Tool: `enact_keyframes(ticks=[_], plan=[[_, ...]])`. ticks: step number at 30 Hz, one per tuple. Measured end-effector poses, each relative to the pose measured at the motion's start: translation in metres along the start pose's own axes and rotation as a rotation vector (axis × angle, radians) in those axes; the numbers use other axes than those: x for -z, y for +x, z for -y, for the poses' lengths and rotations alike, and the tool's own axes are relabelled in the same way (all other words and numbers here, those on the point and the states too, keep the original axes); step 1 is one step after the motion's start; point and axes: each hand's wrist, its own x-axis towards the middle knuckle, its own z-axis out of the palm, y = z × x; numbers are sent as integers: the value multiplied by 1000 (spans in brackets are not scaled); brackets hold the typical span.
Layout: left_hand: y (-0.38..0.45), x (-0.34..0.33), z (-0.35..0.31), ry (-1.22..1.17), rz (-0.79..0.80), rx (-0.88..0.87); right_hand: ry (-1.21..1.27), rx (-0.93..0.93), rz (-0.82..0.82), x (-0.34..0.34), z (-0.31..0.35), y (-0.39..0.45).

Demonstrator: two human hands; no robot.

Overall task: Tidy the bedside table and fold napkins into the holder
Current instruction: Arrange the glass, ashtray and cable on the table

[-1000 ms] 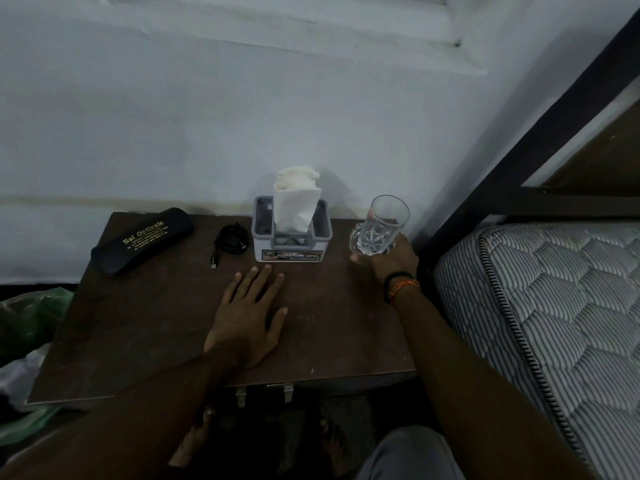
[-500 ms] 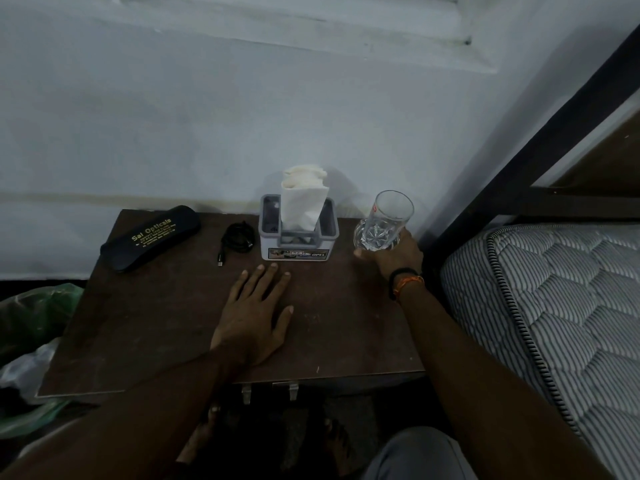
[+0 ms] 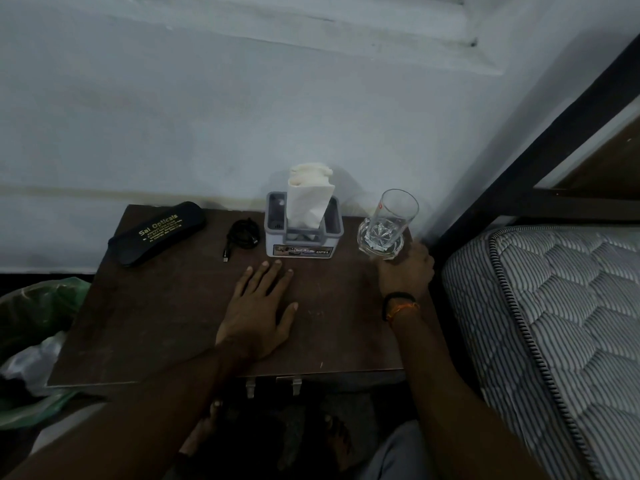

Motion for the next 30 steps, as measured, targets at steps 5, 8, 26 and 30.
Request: enact_keyframes(ticks=[5, 8, 26, 30], plan=[[-5, 3, 0, -157, -42, 61, 140, 28, 100, -4, 2, -47], [-6, 5, 1, -303, -47, 132, 232, 29, 217, -12, 13, -53], [18, 15, -1, -805, -243, 267, 366, 80, 477, -35, 37, -60], [25, 16, -2, -882, -249, 260, 364, 102, 472, -38, 39, -59]])
